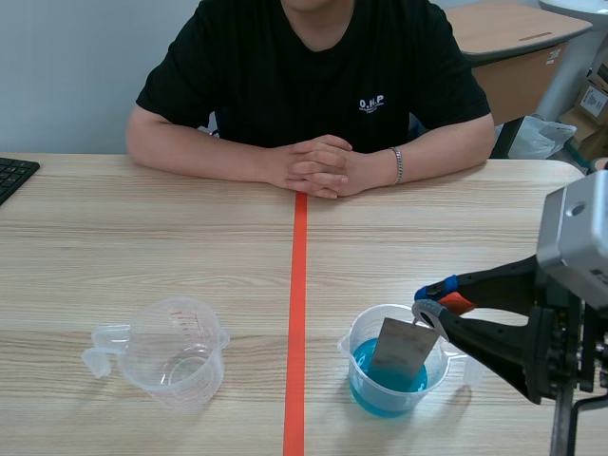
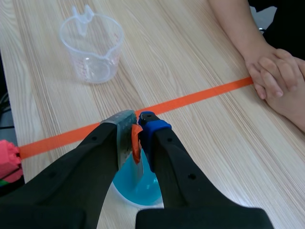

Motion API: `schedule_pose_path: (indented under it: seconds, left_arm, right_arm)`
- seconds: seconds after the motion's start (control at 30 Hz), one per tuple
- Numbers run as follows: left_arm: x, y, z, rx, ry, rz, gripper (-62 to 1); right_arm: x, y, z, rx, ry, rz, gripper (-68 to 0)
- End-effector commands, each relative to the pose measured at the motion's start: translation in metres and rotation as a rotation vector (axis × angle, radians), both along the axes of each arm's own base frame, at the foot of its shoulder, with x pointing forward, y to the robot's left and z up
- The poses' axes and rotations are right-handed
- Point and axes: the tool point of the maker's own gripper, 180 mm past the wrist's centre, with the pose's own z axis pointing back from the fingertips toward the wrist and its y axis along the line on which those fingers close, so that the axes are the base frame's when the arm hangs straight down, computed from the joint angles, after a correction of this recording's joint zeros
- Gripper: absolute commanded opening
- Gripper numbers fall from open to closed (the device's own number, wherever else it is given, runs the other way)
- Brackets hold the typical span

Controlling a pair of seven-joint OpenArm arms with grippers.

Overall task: Do the redox reaction experiment.
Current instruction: 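Lower the plate into the blue solution, then hold the plate still in the solution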

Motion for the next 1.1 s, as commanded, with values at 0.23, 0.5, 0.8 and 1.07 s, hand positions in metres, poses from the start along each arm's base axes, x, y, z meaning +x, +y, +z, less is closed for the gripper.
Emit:
schedule_pose_path:
  seconds: [0.23, 0.5, 0.8, 1.07]
  left_arm:
    - [0.0061, -0.0018, 0.0053, -0.006, -0.022, -0.007, -56.3]
    - [0.0061, -0.0018, 0.0053, -0.006, -0.022, -0.007, -56.3]
    - [0.0061, -0.0018, 0.0053, -0.006, -0.022, -0.007, -56.3]
    - [0.0061, -0.0018, 0.0053, -0.006, -0.022, -0.007, -56.3]
  right_arm:
    - [0.0059, -0.0039, -0.0039, -0.005, -0.007, 0.006, -66.0]
    - [0.0059, -0.0036, -0.0032, -0.002, -0.009, 0.007, -66.0]
    - [0.0058, -0.0035, -0.0029, 0.000, -0.010, 0.008, -66.0]
    - [0.0058, -0.0035, -0.0028, 0.000, -0.010, 0.008, -66.0]
